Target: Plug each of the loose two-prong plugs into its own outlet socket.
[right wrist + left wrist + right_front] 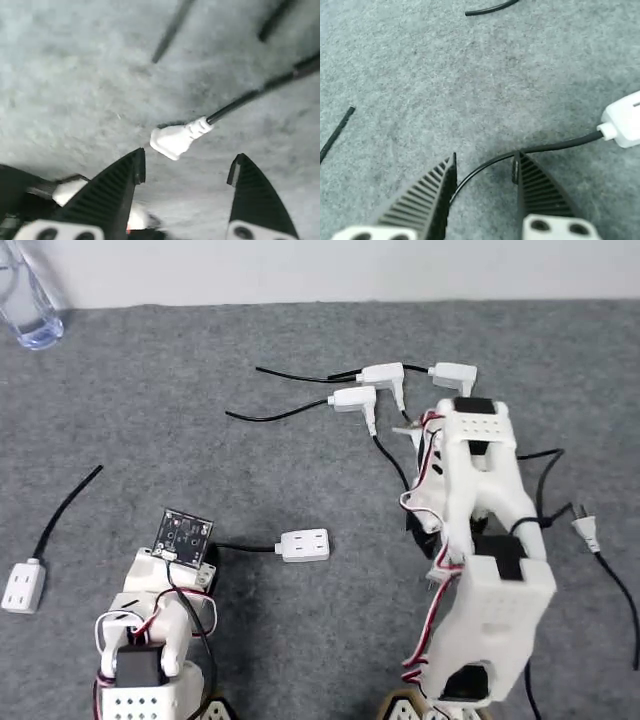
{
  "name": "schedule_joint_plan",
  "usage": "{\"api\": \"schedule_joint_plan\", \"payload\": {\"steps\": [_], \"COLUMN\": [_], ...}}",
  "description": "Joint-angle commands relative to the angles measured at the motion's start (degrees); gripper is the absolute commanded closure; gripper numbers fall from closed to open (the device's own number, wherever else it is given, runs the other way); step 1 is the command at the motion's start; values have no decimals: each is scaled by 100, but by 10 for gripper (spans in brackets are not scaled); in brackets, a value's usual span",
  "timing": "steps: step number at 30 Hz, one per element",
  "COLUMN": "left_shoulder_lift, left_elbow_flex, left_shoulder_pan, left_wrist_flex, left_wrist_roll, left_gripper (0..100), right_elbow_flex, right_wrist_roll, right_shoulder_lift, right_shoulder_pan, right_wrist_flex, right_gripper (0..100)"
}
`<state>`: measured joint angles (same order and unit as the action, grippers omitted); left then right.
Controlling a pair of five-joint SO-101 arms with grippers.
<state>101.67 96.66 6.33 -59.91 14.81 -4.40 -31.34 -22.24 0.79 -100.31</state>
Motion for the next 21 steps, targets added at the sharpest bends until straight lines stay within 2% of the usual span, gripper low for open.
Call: {"api": "schedule_joint_plan", "payload": {"steps": [1,5,10,13,16,19,21], "left_shoulder_lift": [97,97,97,97,97,97,97], "left_elbow_flex": [-31,-31,-22,-22,-22,-22,-22], "left_shoulder_pan": [-53,-53,-53,-53,-53,-53,-53], "left_wrist_flex": [0,0,0,-9,-18,-18,-9], "left_wrist_roll": [53,53,53,53,53,53,53], "left_gripper": [829,829,829,829,829,829,829], "right_elbow_flex": [-149,343,2479,3288,3675,4123,4527], "right_wrist_roll": [-1415,-2374,-4774,-5855,-6110,-6136,-6418], "right_shoulder_lift": [1279,2677,3407,3626,3705,3705,3705], "right_shoulder_pan": [365,752,1262,1675,2035,2325,2369], "right_wrist_flex": [-286,-268,-154,127,620,1332,1789], "right_gripper": [735,735,740,847,998,945,971]}}
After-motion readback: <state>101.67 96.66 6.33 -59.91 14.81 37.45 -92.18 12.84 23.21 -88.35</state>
